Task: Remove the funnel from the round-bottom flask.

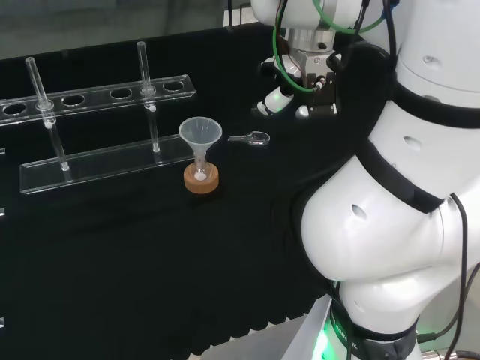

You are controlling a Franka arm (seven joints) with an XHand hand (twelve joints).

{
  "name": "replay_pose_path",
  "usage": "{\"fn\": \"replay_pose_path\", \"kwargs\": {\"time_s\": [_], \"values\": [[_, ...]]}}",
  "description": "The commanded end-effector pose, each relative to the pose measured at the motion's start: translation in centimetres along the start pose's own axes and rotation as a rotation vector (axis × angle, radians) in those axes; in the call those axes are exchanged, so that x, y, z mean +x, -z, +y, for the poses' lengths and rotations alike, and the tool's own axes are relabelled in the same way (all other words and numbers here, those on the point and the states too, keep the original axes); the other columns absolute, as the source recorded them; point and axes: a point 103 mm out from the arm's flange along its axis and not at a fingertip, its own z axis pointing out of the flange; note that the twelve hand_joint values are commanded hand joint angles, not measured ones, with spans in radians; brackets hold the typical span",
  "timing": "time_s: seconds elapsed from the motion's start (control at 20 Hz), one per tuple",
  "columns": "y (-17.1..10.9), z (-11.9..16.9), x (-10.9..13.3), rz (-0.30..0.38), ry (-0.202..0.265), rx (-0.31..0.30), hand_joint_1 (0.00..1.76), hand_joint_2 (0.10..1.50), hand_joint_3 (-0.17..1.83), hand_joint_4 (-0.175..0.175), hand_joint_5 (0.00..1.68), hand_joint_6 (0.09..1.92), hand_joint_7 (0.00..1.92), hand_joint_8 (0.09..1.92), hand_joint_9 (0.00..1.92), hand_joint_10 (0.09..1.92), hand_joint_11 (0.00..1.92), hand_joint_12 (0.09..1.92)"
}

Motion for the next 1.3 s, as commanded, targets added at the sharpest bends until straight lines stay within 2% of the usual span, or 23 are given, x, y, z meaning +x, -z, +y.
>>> {"fn": "replay_pose_path", "kwargs": {"time_s": [0.05,0.55,0.75,1.0,1.2,1.3], "values": [[1.3,-4.7,3.3,-0.025,0.018,0.006,0.76,0.58,0.49,-0.04,0.37,0.09,0.12,0.66,0.37,0.68,0.18,1.41],[3.0,-8.3,9.5,-0.057,0.082,0.059,0.7,0.59,0.48,-0.025,0.36,0.09,0.17,0.68,0.4,0.68,0.2,1.41],[2.6,-9.2,12.2,-0.083,0.101,0.12,0.66,0.61,0.47,-0.021,0.37,0.09,0.2,0.69,0.43,0.68,0.22,1.41],[1.8,-9.7,14.9,-0.098,0.13,0.161,0.63,0.61,0.46,-0.024,0.34,0.09,0.19,0.69,0.42,0.67,0.22,1.41],[0.9,-9.7,16.3,-0.11,0.144,0.212,0.6,0.62,0.41,-0.034,0.26,0.09,0.08,0.7,0.32,0.73,0.19,1.46],[0.6,-9.4,16.7,-0.12,0.147,0.229,0.58,0.62,0.38,-0.037,0.19,0.09,0.02,0.63,0.24,0.77,0.17,1.47]]}}
